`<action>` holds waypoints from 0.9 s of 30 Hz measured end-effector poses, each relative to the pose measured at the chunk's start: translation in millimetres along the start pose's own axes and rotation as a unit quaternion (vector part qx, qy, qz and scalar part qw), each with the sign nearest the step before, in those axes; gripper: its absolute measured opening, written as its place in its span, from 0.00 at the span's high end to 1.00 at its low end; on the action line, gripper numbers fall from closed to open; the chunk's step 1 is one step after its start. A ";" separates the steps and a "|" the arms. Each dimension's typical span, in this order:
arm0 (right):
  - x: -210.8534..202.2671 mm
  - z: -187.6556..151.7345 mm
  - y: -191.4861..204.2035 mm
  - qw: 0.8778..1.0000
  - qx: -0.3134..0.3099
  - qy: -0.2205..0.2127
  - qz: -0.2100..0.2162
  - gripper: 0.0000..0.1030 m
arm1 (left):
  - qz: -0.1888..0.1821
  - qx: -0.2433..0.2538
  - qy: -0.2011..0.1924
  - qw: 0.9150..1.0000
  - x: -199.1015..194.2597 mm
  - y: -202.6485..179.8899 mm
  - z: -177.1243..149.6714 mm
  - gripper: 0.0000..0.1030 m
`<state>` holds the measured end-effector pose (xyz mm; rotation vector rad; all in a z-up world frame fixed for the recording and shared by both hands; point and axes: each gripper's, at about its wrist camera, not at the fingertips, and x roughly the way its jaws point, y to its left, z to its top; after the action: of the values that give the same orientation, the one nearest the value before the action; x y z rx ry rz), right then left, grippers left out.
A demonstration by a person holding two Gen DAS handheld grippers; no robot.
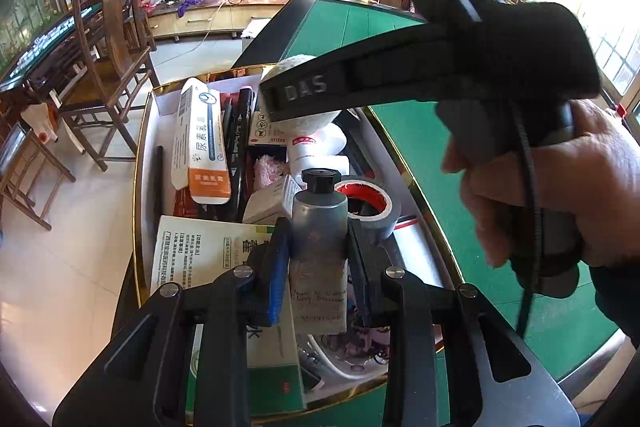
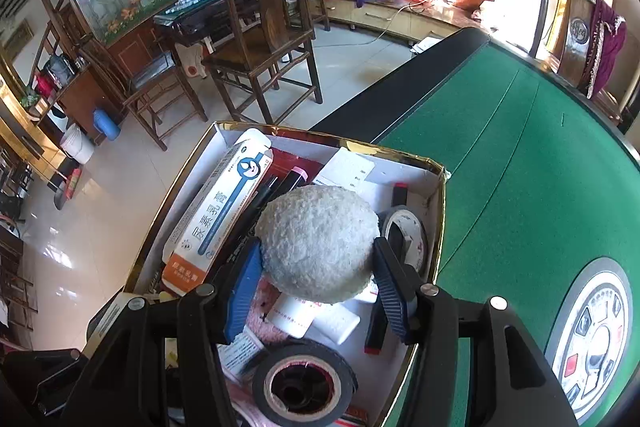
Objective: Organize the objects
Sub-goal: 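Open both tools releasing the ball and the tube into the tray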
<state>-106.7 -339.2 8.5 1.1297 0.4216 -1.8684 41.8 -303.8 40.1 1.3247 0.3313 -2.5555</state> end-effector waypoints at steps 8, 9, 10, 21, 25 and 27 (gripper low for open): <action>5.4 4.4 2.7 1.000 -0.016 0.010 -0.007 0.39 | -0.006 -0.003 -0.004 1.000 2.9 2.6 7.0 0.65; 4.4 4.4 2.8 1.000 -0.018 0.010 -0.006 0.38 | -0.005 -0.002 -0.008 1.000 2.7 1.4 7.2 0.56; 2.4 4.2 2.4 1.000 -0.020 0.008 -0.005 0.34 | -0.004 0.001 -0.012 1.000 1.8 0.5 7.8 0.48; -21.1 3.9 2.9 1.000 -0.004 -0.016 -0.020 0.18 | -0.005 0.008 -0.017 1.000 0.2 -2.8 3.7 0.23; -45.3 0.6 2.8 0.998 0.002 -0.048 -0.042 0.00 | -0.006 0.014 -0.017 1.000 -2.8 -5.0 0.8 0.22; -62.7 -4.8 1.5 0.996 0.006 -0.065 -0.058 0.00 | -0.014 0.007 -0.026 1.000 -7.0 -3.9 -0.5 0.22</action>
<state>-90.8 -304.7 58.7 1.0026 0.4094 -2.0346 44.9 -299.2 45.9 1.2653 0.3253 -2.6137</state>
